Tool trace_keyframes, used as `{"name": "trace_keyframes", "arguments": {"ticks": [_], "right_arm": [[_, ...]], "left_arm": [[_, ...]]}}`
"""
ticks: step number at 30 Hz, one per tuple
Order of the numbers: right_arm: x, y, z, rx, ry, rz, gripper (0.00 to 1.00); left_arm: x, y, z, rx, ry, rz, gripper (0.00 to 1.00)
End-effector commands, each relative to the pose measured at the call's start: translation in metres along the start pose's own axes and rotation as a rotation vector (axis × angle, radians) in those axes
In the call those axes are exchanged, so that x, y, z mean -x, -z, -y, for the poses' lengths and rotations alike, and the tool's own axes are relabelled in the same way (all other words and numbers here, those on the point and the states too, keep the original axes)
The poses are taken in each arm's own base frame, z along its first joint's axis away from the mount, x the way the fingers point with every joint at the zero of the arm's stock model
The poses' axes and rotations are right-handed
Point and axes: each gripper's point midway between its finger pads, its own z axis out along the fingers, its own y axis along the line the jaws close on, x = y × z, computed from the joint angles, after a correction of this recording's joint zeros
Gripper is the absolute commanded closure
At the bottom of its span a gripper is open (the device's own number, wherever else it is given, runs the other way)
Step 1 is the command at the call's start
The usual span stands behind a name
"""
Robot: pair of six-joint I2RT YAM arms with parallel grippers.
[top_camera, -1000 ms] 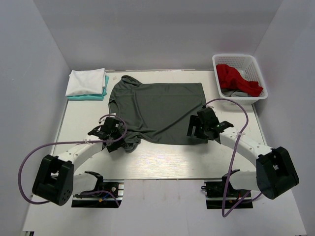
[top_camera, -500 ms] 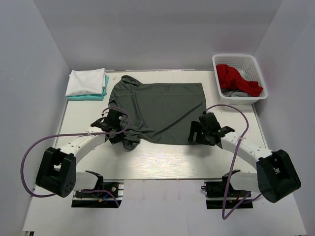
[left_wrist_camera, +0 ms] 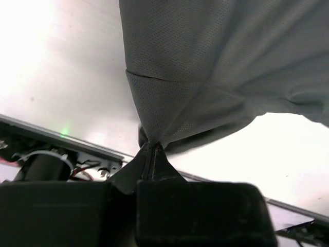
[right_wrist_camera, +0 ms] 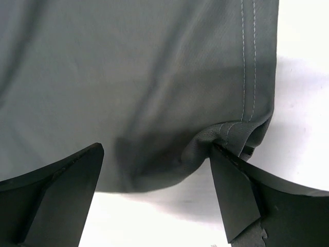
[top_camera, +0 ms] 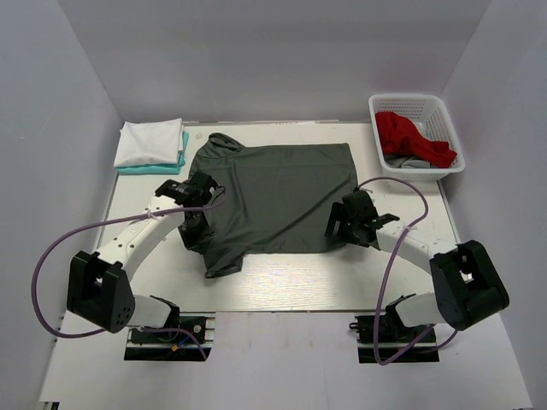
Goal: Fold and stack the t-shirts
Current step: Flatten out the tshirt
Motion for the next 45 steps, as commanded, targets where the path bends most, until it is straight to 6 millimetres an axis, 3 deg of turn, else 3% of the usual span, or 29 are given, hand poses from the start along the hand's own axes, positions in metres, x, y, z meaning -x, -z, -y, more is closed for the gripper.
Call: {"name": "trace_keyframes", "arguments": {"ticks": [1, 4, 7, 10, 13, 14, 15, 18, 19, 20, 21, 22, 23, 24, 27, 31, 33, 34, 35, 37, 38, 41, 45], "right_arm": [[-0.036, -0.011, 0.028, -0.098, -0.052, -0.118, 0.1], [-0.035, -0.011, 0.03, -0.094, -0.066, -0.119, 0.1], [-0.032, -0.012, 0.035, -0.107, -0.072, -0.112, 0.1], [-0.033, -0.013, 0.037, -0.11, -0.08, -0.117, 0.1], [-0.03, -0.014, 0.044, -0.139, -0.093, -0.103, 0.1], [-0.027, -0.013, 0.043, -0.133, -0.098, -0.096, 0.1], [-0.025, -0.014, 0.04, -0.119, -0.09, -0.09, 0.1], [-0.013, -0.014, 0.032, -0.083, -0.082, -0.062, 0.1], [-0.007, -0.014, 0.031, -0.09, -0.077, -0.046, 0.1], [-0.003, -0.013, 0.03, -0.094, -0.073, -0.036, 0.1], [0.003, -0.013, 0.03, -0.102, -0.077, -0.023, 0.1], [0.004, -0.012, 0.031, -0.11, -0.071, -0.027, 0.1], [0.005, -0.012, 0.03, -0.109, -0.065, -0.023, 0.1], [0.005, -0.012, 0.032, -0.112, -0.065, -0.022, 0.1], [0.007, -0.012, 0.033, -0.116, -0.06, -0.008, 0.1], [0.007, -0.012, 0.036, -0.128, -0.055, -0.014, 0.1], [0.006, -0.013, 0.037, -0.132, -0.058, -0.022, 0.1], [0.004, -0.015, 0.038, -0.137, -0.058, -0.032, 0.1], [0.004, -0.015, 0.038, -0.137, -0.06, -0.036, 0.1], [0.005, -0.016, 0.038, -0.138, -0.059, -0.037, 0.1], [0.004, -0.016, 0.039, -0.14, -0.056, -0.044, 0.1], [0.006, -0.015, 0.042, -0.16, -0.049, -0.044, 0.1], [0.008, -0.015, 0.045, -0.174, -0.052, -0.039, 0.1]], "left_arm": [[-0.025, 0.016, -0.03, 0.119, -0.049, -0.111, 1.0], [-0.044, 0.008, -0.038, 0.128, -0.061, -0.185, 1.0], [-0.045, 0.006, -0.043, 0.145, -0.091, -0.182, 1.0], [-0.032, 0.004, -0.049, 0.194, -0.029, -0.115, 1.0], [0.0, 0.007, -0.057, 0.275, 0.075, 0.035, 1.0], [0.019, 0.01, -0.063, 0.317, 0.103, 0.14, 1.0], [0.041, 0.014, -0.047, 0.259, 0.15, 0.227, 1.0], [0.067, 0.018, -0.006, 0.079, 0.154, 0.325, 1.0], [0.076, 0.022, 0.034, -0.117, 0.08, 0.332, 1.0], [0.074, 0.022, 0.048, -0.199, 0.046, 0.329, 1.0], [0.072, 0.032, 0.081, -0.369, -0.006, 0.324, 1.0], [0.068, 0.042, 0.089, -0.457, -0.083, 0.346, 1.0], [0.056, 0.036, 0.093, -0.519, -0.151, 0.334, 1.0], [0.038, 0.058, 0.122, -0.738, -0.272, 0.31, 1.0], [-0.002, 0.101, 0.131, -1.039, -0.447, 0.306, 1.0], [-0.02, 0.175, 0.129, -1.276, -0.587, 0.395, 1.0], [0.019, 0.158, 0.118, -1.055, -0.429, 0.509, 1.0], [0.029, 0.136, 0.098, -0.858, -0.333, 0.467, 1.0], [0.061, 0.107, 0.069, -0.607, -0.148, 0.507, 1.0], [0.062, 0.06, 0.042, -0.328, -0.095, 0.376, 1.0], [0.061, 0.046, 0.039, -0.27, -0.083, 0.341, 1.0], [0.053, 0.012, 0.042, -0.192, -0.094, 0.234, 1.0], [0.056, -0.014, 0.019, -0.008, -0.04, 0.225, 1.0]]}}
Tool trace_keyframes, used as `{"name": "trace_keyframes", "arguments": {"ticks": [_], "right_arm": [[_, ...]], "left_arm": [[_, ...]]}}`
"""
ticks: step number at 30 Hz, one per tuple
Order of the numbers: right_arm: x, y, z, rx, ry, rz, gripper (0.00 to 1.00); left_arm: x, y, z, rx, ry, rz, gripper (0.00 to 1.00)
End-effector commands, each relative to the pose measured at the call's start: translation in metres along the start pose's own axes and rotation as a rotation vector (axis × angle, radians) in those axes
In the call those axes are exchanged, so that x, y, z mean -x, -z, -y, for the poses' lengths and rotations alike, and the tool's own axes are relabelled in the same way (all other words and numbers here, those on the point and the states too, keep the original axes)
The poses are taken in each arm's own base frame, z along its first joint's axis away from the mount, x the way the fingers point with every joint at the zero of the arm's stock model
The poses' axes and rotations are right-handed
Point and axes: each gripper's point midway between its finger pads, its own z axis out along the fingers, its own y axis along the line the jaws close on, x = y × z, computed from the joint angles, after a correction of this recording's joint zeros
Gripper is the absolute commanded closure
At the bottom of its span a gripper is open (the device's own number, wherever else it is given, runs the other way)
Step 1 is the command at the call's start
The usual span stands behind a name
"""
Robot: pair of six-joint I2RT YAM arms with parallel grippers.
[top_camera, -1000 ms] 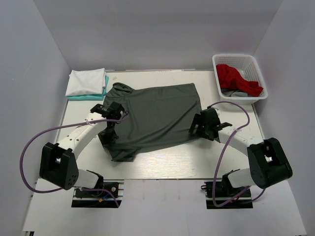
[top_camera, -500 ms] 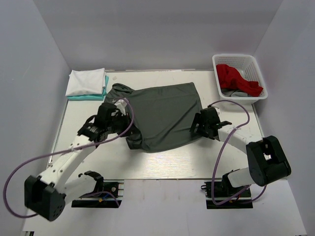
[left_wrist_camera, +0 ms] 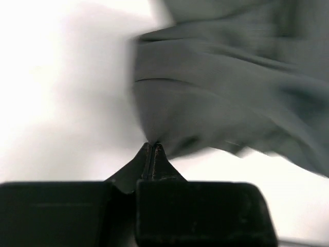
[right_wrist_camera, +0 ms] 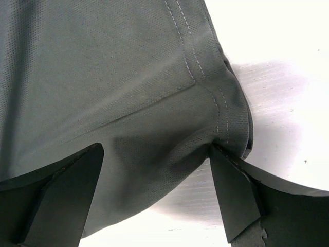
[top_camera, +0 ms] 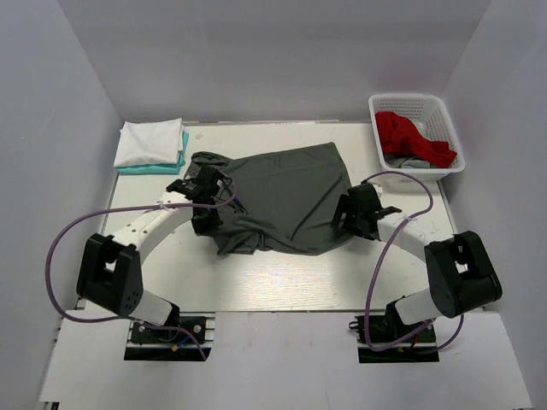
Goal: Fold and stack the t-shirts
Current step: Flatten out the tshirt
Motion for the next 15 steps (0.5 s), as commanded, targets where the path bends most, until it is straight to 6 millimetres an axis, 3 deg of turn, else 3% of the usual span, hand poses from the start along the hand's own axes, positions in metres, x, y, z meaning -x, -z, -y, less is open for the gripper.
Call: {"name": "trace_keyframes", "arguments": {"ticks": [1, 3, 5, 6, 8, 9, 12, 15], "right_arm": [[-0.024, -0.003, 0.025, -0.099, 0.016, -0.089, 0.1], [-0.024, -0.003, 0.025, -0.1, 0.019, -0.093, 0.1], [-0.024, -0.005, 0.025, -0.104, 0.021, -0.097, 0.1], [-0.023, -0.006, 0.027, -0.121, 0.027, -0.093, 0.1], [-0.018, -0.004, 0.027, -0.127, 0.043, -0.081, 0.1], [-0.016, -0.003, 0.026, -0.124, 0.05, -0.075, 0.1], [-0.006, 0.004, 0.015, -0.075, 0.086, -0.048, 0.1], [0.008, 0.026, -0.009, 0.038, 0.169, 0.012, 0.1]], "left_arm": [[-0.001, 0.007, -0.047, 0.245, 0.044, 0.037, 1.0], [-0.006, 0.004, -0.055, 0.302, 0.073, 0.024, 1.0], [-0.005, -0.002, -0.055, 0.323, 0.079, 0.016, 0.88], [-0.005, -0.004, -0.054, 0.319, 0.091, 0.022, 0.6], [-0.003, -0.009, -0.049, 0.302, 0.096, 0.025, 0.46], [0.001, -0.013, -0.048, 0.306, 0.115, 0.041, 0.32], [0.014, -0.011, -0.038, 0.266, 0.145, 0.097, 0.04], [0.016, -0.001, -0.028, 0.192, 0.175, 0.105, 0.01]]}}
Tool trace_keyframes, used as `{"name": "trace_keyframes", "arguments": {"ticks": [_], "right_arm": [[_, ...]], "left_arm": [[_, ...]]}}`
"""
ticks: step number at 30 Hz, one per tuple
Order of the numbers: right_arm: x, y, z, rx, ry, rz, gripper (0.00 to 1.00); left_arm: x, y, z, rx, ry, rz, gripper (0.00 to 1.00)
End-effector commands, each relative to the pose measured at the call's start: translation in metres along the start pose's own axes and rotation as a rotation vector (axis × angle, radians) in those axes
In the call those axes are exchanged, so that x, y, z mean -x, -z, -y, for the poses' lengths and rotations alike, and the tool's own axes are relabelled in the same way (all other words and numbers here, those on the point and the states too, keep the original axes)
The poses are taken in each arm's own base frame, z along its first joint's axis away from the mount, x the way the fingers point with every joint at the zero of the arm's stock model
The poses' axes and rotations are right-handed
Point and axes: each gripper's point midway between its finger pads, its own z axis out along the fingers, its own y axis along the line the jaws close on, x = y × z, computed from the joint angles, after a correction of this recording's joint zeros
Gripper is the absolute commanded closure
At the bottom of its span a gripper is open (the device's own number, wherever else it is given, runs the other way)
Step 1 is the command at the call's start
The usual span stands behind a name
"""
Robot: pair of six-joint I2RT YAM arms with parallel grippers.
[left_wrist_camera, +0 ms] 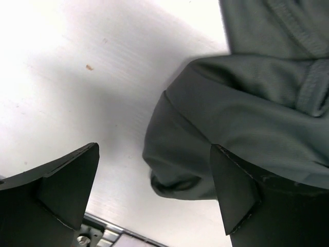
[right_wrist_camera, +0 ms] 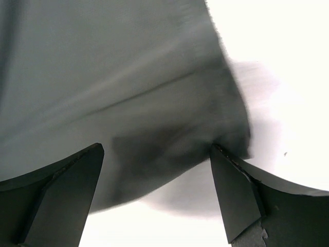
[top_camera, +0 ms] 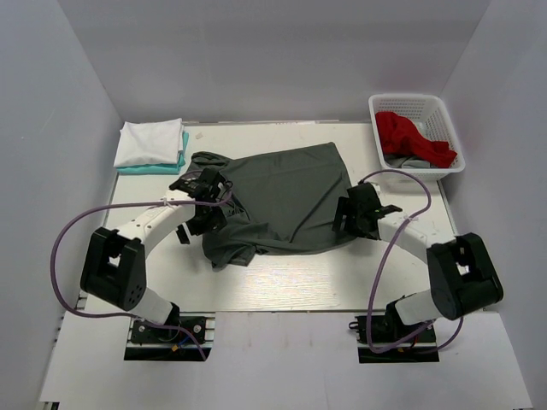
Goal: Fold and stack the t-shirts
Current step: Flatten out the tshirt
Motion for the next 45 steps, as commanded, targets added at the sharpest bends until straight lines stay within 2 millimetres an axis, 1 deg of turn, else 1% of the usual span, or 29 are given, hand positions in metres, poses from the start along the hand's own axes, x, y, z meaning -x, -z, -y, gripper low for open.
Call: {"name": "trace_keyframes", "arguments": {"ticks": [1, 2, 3, 4, 5, 6, 7, 8, 9, 10, 11, 12, 13, 14, 15, 16, 17, 18, 19, 20, 21, 22, 24, 25, 28, 31, 35, 43, 45], "right_arm": [[0.009, 0.028, -0.022, 0.116, 0.125, 0.032, 0.1], [0.017, 0.042, -0.036, 0.181, 0.135, 0.06, 0.1], [0.016, 0.056, -0.054, 0.249, 0.172, 0.08, 0.1], [0.013, 0.065, -0.064, 0.296, 0.215, 0.076, 0.1], [0.013, 0.081, -0.084, 0.396, 0.243, 0.078, 0.1], [0.007, 0.091, -0.1, 0.445, 0.291, 0.09, 0.1], [-0.007, 0.103, -0.122, 0.541, 0.352, 0.067, 0.1], [-0.021, 0.105, -0.138, 0.583, 0.396, 0.044, 0.1], [-0.032, 0.113, -0.154, 0.632, 0.448, 0.033, 0.1], [-0.045, 0.122, -0.173, 0.702, 0.524, 0.03, 0.1], [-0.059, 0.11, -0.182, 0.7, 0.555, -0.01, 0.1], [-0.059, 0.117, -0.196, 0.73, 0.579, 0.0, 0.1], [-0.082, 0.119, -0.208, 0.759, 0.645, -0.029, 0.1], [-0.084, 0.121, -0.22, 0.785, 0.659, -0.012, 0.1], [-0.094, 0.108, -0.223, 0.764, 0.68, -0.037, 0.1], [-0.096, 0.118, -0.241, 0.8, 0.693, -0.014, 0.1], [-0.093, 0.114, -0.246, 0.785, 0.686, 0.003, 0.1], [-0.103, 0.102, -0.253, 0.767, 0.693, -0.026, 0.1], [-0.099, 0.104, -0.262, 0.766, 0.688, -0.009, 0.1], [-0.097, 0.104, -0.27, 0.759, 0.694, 0.006, 0.1], [-0.11, 0.093, -0.273, 0.737, 0.709, -0.021, 0.1], [-0.11, 0.093, -0.28, 0.741, 0.71, -0.019, 0.1], [-0.12, 0.079, -0.285, 0.704, 0.722, -0.031, 0.1], [-0.116, 0.083, -0.295, 0.697, 0.719, -0.005, 0.1], [-0.118, 0.068, -0.294, 0.638, 0.693, -0.004, 0.13], [-0.122, 0.065, -0.299, 0.629, 0.704, 0.005, 0.19], [-0.127, 0.065, -0.301, 0.579, 0.759, 0.026, 0.2], [-0.12, 0.065, -0.293, 0.449, 0.759, 0.132, 0.22], [-0.117, 0.072, -0.297, 0.453, 0.758, 0.162, 0.22]], "left_arm": [[0.019, 0.023, 0.012, -0.104, 0.091, 0.079, 0.01], [0.007, 0.021, 0.005, -0.1, 0.093, 0.053, 0.01], [0.0, 0.024, 0.006, -0.127, 0.084, 0.053, 0.01], [-0.002, 0.034, 0.005, -0.178, 0.111, 0.07, 0.01], [-0.018, 0.03, 0.002, -0.207, 0.105, 0.031, 0.01], [-0.014, 0.032, 0.01, -0.271, 0.124, 0.061, 0.0], [-0.02, 0.031, 0.007, -0.307, 0.119, 0.078, 0.0], [-0.023, 0.032, 0.014, -0.358, 0.105, 0.075, 0.0], [-0.013, 0.033, 0.022, -0.411, 0.12, 0.11, 0.0], [-0.01, 0.032, 0.025, -0.424, 0.116, 0.124, 0.0], [-0.011, 0.031, 0.032, -0.448, 0.099, 0.114, 0.0], [-0.009, 0.03, 0.038, -0.466, 0.083, 0.116, 0.0], [-0.007, 0.03, 0.048, -0.497, 0.058, 0.129, 0.0], [-0.006, 0.031, 0.056, -0.521, 0.043, 0.124, 0.0], [-0.006, 0.027, 0.06, -0.526, 0.04, 0.117, 0.0], [-0.007, 0.016, 0.063, -0.51, 0.029, 0.093, 0.0], [-0.01, 0.012, 0.066, -0.508, 0.011, 0.073, 0.0], [-0.01, 0.008, 0.068, -0.497, 0.008, 0.062, 0.0], [-0.015, -0.005, 0.066, -0.455, 0.001, 0.04, 0.0], [-0.015, -0.007, 0.067, -0.444, -0.003, 0.029, 0.0], [-0.016, -0.011, 0.066, -0.427, -0.004, 0.027, 0.0], [-0.016, -0.014, 0.065, -0.413, -0.005, 0.026, 0.0], [-0.021, -0.025, 0.062, -0.39, -0.009, 0.017, 0.0], [-0.02, -0.024, 0.064, -0.398, 0.003, 0.022, 0.0], [-0.021, -0.035, 0.062, -0.361, 0.008, 0.015, 0.0], [-0.025, -0.048, 0.06, -0.322, 0.001, 0.003, 0.0], [-0.033, -0.06, 0.061, -0.292, -0.004, -0.039, 0.0], [-0.037, -0.065, 0.062, -0.283, -0.01, -0.06, 0.0], [-0.037, -0.065, 0.062, -0.283, -0.01, -0.06, 0.0]]}}
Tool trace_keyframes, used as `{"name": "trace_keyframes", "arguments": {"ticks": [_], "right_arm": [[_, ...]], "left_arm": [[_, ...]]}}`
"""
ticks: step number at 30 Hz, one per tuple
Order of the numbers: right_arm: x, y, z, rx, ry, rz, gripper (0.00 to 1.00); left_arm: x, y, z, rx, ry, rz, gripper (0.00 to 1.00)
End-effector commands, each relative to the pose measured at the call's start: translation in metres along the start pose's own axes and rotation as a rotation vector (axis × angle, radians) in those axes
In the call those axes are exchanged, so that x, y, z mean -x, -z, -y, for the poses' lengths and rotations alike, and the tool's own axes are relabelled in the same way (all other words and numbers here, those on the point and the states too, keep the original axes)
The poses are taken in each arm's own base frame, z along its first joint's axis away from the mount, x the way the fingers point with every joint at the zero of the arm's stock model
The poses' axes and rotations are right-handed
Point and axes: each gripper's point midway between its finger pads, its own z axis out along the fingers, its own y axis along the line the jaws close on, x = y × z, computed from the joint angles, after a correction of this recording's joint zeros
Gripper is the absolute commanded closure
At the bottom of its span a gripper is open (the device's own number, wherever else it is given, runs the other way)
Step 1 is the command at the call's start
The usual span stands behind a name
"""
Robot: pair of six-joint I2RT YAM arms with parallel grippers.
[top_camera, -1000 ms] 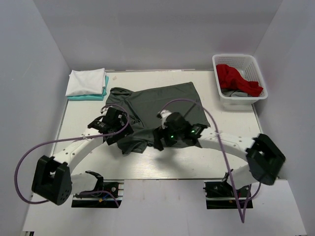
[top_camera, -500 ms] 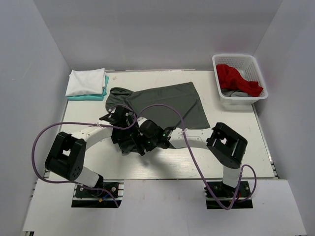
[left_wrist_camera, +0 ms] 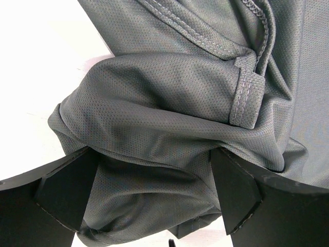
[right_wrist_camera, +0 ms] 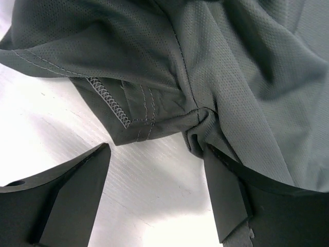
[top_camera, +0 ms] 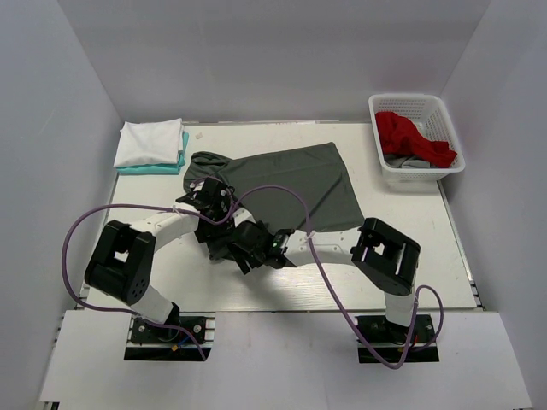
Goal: Fold and stack the t-shirts
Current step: Flatten out the tshirt
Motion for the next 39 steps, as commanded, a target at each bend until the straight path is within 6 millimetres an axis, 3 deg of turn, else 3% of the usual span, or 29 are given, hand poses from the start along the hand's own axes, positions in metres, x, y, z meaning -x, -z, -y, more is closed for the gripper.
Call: {"name": "trace_keyframes", "arguments": {"ticks": [1, 6, 8, 14, 20, 26, 33, 35, 39], "right_arm": [[0.037, 0.015, -0.01, -0.04, 0.028, 0.125, 0.22], [0.048, 0.026, -0.029, 0.038, 0.109, 0.181, 0.18], [0.048, 0.025, -0.042, 0.087, 0.127, 0.181, 0.18], [0.052, 0.015, -0.052, 0.115, 0.129, 0.176, 0.16], [0.046, 0.0, -0.052, 0.105, 0.132, 0.149, 0.18], [0.044, -0.017, -0.044, 0.069, 0.149, 0.149, 0.26], [0.027, -0.036, -0.034, 0.068, 0.111, 0.086, 0.32], [0.021, -0.041, -0.03, 0.065, 0.104, 0.07, 0.46], [0.014, -0.042, -0.024, 0.047, 0.089, 0.049, 0.65]], "left_arm": [[-0.027, -0.02, -0.02, 0.062, -0.003, -0.084, 0.0], [-0.028, -0.022, -0.018, 0.056, -0.003, -0.091, 0.0], [-0.03, -0.024, -0.016, 0.047, -0.002, -0.098, 0.0], [-0.03, -0.024, -0.016, 0.047, -0.002, -0.098, 0.0], [-0.031, -0.023, -0.015, 0.041, -0.002, -0.104, 0.0], [-0.034, -0.024, -0.016, 0.034, -0.01, -0.111, 0.0], [-0.035, -0.024, -0.015, 0.028, -0.01, -0.118, 0.0], [-0.035, -0.024, -0.015, 0.028, -0.01, -0.118, 0.0], [-0.035, -0.024, -0.015, 0.028, -0.01, -0.118, 0.0]]}}
